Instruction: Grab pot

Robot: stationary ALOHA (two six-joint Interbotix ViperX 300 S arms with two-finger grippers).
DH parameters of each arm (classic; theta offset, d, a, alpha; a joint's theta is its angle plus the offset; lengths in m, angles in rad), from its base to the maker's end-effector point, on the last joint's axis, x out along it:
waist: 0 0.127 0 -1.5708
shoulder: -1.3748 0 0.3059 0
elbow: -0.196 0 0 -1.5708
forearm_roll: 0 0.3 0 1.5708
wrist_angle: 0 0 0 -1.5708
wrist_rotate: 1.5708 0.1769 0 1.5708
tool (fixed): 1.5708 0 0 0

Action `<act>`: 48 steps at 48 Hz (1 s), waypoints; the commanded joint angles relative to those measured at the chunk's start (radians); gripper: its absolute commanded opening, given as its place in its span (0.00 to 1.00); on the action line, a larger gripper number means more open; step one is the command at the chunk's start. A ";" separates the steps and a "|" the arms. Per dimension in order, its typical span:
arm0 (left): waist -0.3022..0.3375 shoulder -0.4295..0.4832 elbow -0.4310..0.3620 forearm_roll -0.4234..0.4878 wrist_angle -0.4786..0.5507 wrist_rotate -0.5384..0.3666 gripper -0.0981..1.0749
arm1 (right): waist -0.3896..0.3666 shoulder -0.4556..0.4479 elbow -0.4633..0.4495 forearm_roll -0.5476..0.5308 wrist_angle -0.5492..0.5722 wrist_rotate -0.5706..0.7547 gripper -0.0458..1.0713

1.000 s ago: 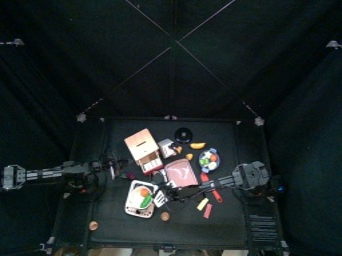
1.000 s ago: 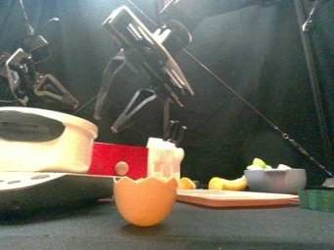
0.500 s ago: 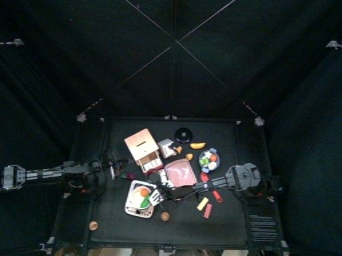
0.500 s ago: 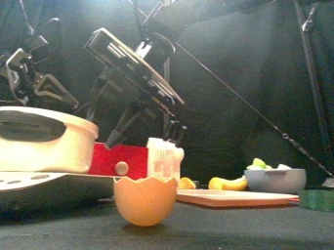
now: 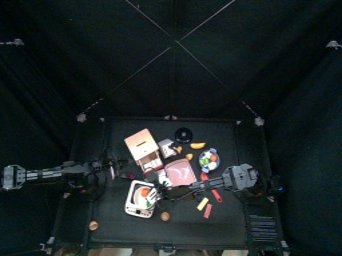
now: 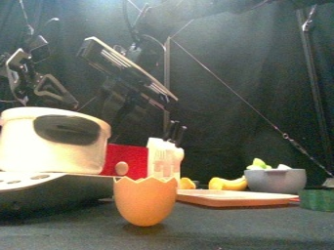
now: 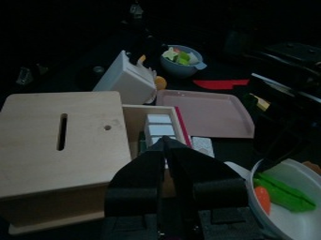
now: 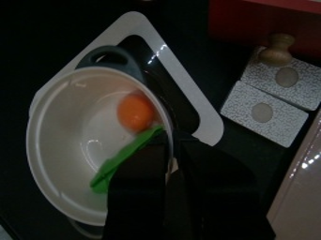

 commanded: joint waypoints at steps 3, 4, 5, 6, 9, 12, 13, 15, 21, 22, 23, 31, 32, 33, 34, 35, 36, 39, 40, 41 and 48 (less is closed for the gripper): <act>0.002 0.002 -0.018 0.000 -0.005 0.000 0.52 | -0.008 -0.023 -0.031 0.002 0.008 -0.002 0.41; 0.002 0.002 -0.018 0.000 -0.005 0.000 0.52 | -0.008 -0.023 -0.034 0.002 0.009 -0.002 0.40; 0.002 0.002 -0.018 0.000 -0.005 0.000 0.52 | -0.008 -0.026 -0.035 0.002 0.011 -0.002 0.39; 0.002 0.002 -0.018 0.000 -0.005 0.000 0.52 | -0.009 -0.029 -0.037 0.000 0.014 -0.002 0.38; 0.002 0.002 -0.018 0.000 -0.005 0.000 0.52 | -0.009 -0.043 -0.038 -0.003 0.026 -0.003 0.37; 0.002 0.002 -0.018 0.000 -0.005 0.000 0.52 | -0.009 -0.058 -0.037 0.000 0.035 -0.003 0.36; 0.002 0.002 -0.018 0.000 -0.005 0.000 0.52 | -0.009 -0.063 -0.037 0.000 0.038 -0.003 0.36; 0.002 0.002 -0.018 0.000 -0.005 0.000 0.52 | -0.009 -0.071 -0.034 0.002 0.043 -0.003 0.36; 0.002 0.002 -0.018 -0.002 -0.005 0.000 0.52 | -0.009 -0.094 -0.025 0.005 0.058 -0.003 0.36; 0.003 0.002 -0.018 0.000 -0.006 0.000 0.52 | -0.009 -0.097 -0.021 0.005 0.058 -0.003 0.36; 0.002 0.002 -0.018 0.000 -0.005 0.000 0.52 | -0.009 -0.100 -0.018 0.006 0.060 -0.002 0.36; 0.002 0.002 -0.020 0.000 -0.006 -0.002 0.52 | -0.009 -0.110 0.000 0.011 0.061 -0.002 0.36; 0.002 0.002 -0.020 0.000 -0.005 -0.002 0.52 | -0.009 -0.110 0.002 0.011 0.061 -0.002 0.36; 0.002 0.002 -0.020 -0.002 -0.005 -0.002 0.52 | -0.009 -0.110 0.002 0.012 0.060 -0.002 0.36; 0.003 0.002 -0.020 -0.002 -0.006 -0.002 0.52 | -0.009 -0.110 0.003 0.011 0.060 -0.002 0.36; 0.002 0.002 -0.020 0.000 -0.005 -0.002 0.52 | -0.009 -0.110 0.003 0.011 0.060 -0.002 0.36; 0.002 0.002 -0.020 0.000 -0.005 -0.002 0.52 | -0.009 -0.110 0.005 0.012 0.060 -0.002 0.36; 0.002 0.002 -0.020 0.000 -0.006 -0.002 0.52 | -0.011 -0.112 0.008 0.011 0.060 -0.003 0.35; 0.002 0.002 -0.020 -0.002 -0.005 -0.002 0.52 | -0.011 -0.112 0.008 0.011 0.060 -0.003 0.35; 0.002 0.002 -0.020 -0.002 -0.006 -0.002 0.52 | -0.011 -0.114 0.008 0.012 0.060 -0.003 0.35; 0.003 0.002 -0.020 0.000 -0.009 -0.002 0.52 | -0.008 -0.138 0.023 0.020 0.060 -0.003 0.35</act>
